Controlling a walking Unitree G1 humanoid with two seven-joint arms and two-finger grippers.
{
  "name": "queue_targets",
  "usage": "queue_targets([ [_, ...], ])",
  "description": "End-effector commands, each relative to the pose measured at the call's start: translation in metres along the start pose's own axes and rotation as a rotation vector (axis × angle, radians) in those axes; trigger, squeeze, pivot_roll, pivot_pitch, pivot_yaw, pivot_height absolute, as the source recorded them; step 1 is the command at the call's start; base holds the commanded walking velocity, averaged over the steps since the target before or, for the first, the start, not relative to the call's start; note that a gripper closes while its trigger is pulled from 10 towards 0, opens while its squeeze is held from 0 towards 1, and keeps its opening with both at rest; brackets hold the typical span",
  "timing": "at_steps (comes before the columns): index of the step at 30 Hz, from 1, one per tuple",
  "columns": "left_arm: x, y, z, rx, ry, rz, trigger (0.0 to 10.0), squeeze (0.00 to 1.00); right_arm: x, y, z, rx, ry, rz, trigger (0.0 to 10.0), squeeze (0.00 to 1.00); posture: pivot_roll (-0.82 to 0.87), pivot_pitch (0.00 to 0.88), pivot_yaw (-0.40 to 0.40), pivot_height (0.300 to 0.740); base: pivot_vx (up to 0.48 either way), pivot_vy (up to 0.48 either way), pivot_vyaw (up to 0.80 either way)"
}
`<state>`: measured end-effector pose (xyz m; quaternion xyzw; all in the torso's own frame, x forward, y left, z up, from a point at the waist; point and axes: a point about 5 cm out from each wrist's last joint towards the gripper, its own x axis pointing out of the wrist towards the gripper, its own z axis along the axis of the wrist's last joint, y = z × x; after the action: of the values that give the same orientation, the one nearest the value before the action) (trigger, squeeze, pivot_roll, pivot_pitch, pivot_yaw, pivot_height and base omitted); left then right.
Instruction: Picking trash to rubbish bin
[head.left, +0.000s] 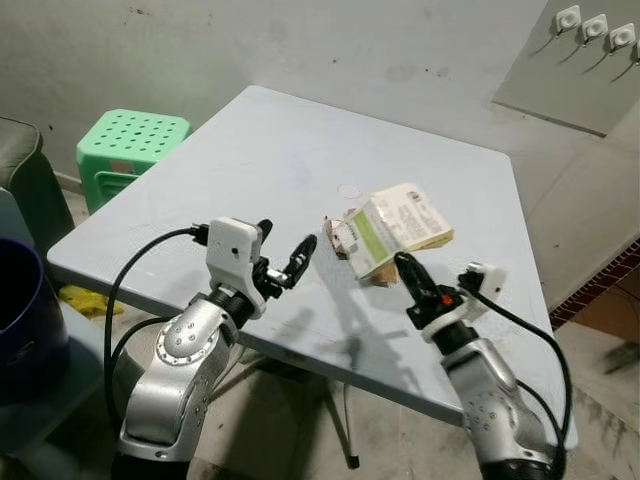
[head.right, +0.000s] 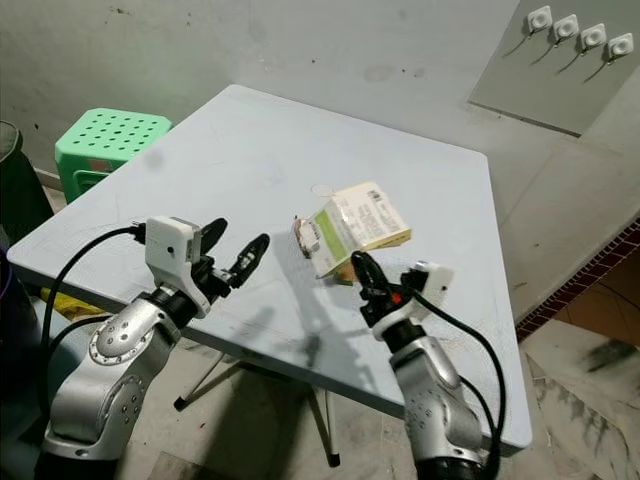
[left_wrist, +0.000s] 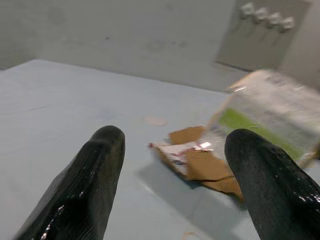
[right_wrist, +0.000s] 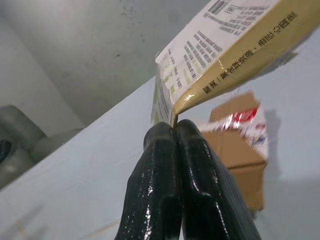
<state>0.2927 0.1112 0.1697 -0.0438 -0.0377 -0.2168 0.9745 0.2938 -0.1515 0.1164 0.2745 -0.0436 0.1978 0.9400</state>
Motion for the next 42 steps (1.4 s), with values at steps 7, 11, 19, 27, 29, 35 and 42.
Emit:
queue_targets([
  [7,0.015,0.024,-0.003,0.036,0.022,0.220,10.0,0.00,-0.002,0.003,0.021,-0.249,-0.032,-0.043,10.0,0.00,0.04,0.000,-0.127,0.740,0.000,0.000,0.00],
  [11,0.024,0.032,0.006,-0.028,-0.013,0.256,10.0,0.00,0.007,0.010,0.032,-0.369,-0.072,-0.074,10.0,0.00,0.03,0.000,-0.124,0.740,0.000,0.000,0.00],
  [19,0.025,0.034,0.007,0.000,-0.025,0.239,10.0,0.00,0.009,0.013,0.039,-0.556,-0.118,-0.181,10.0,0.00,0.04,0.000,-0.113,0.740,0.000,0.000,0.00],
  [27,0.015,0.034,0.002,0.034,-0.047,0.219,10.0,0.00,0.003,0.019,0.036,-0.618,-0.136,-0.142,10.0,0.00,0.04,0.000,-0.114,0.740,0.000,0.000,0.00],
  [29,0.016,0.037,0.002,0.022,-0.046,0.237,10.0,0.00,0.006,0.020,0.037,-0.617,-0.148,-0.152,10.0,0.00,0.04,0.000,-0.112,0.740,0.000,0.000,0.00],
  [35,0.018,0.039,0.004,0.025,-0.055,0.237,10.0,0.00,0.008,0.021,0.037,-0.620,-0.151,-0.158,10.0,0.00,0.04,0.000,-0.110,0.740,0.000,0.000,0.00],
  [42,0.014,0.041,-0.007,-0.007,-0.046,0.262,10.0,0.00,-0.001,0.012,0.032,-0.618,-0.121,-0.191,10.0,0.00,0.03,0.000,-0.111,0.740,0.000,0.000,0.00],
])
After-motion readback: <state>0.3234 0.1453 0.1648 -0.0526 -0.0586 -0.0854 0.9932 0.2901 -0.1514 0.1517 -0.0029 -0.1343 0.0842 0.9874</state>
